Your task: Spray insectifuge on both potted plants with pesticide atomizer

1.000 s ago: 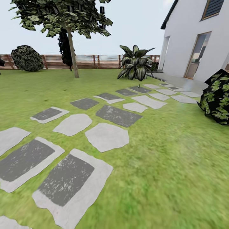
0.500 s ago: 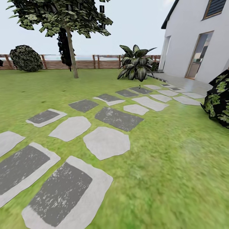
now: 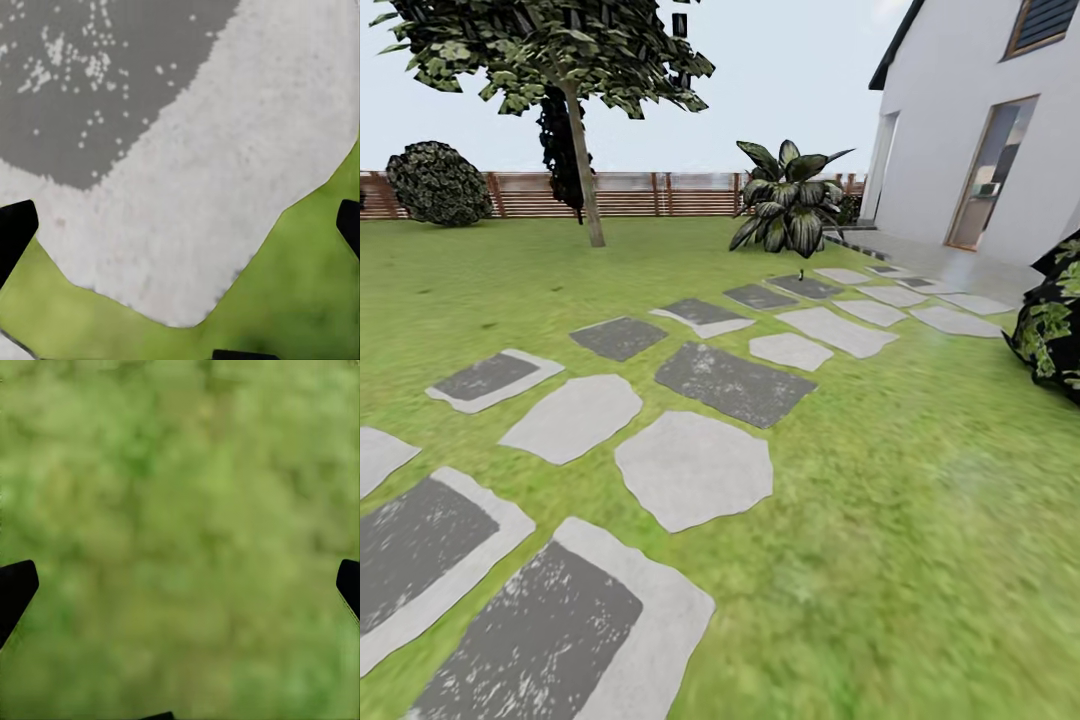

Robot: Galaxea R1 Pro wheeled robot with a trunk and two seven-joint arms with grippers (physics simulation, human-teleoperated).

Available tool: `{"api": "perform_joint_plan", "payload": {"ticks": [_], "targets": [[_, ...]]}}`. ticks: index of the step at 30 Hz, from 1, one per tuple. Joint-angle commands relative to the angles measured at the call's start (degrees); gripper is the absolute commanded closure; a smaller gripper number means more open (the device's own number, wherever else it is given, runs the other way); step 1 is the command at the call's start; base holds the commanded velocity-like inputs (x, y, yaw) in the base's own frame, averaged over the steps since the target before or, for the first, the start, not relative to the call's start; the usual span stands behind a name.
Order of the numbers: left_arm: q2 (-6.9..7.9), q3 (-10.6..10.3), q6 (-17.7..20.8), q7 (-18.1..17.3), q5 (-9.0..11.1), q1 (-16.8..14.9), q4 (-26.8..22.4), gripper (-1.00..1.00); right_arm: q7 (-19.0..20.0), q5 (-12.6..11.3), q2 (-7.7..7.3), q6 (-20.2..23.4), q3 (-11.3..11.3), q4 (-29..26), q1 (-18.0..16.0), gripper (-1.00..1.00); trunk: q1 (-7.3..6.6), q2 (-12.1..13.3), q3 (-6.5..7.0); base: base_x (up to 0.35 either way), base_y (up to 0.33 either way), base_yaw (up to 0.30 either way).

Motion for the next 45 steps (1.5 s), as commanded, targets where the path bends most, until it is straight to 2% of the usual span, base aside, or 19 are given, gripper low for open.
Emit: {"api": "perform_joint_plan", "payload": {"ticks": [1,45], "targets": [[-0.01,0.09,-0.18,-0.02,0.15,-0.03,0.05,-1.00,0.02,0.14,0.02,-0.19,-0.14,0.05,-0.03,-1.00,0.02,-0.01,-0.05,0.336,0.000,0.000],[-0.10,0.09,-0.18,-0.02,0.15,-0.03,0.05,-1.00,-0.03,0.15,0.05,-0.19,-0.08,0.14,-0.03,-1.00,0.02,-0.01,-0.05,0.336,0.022,0.000]]}}
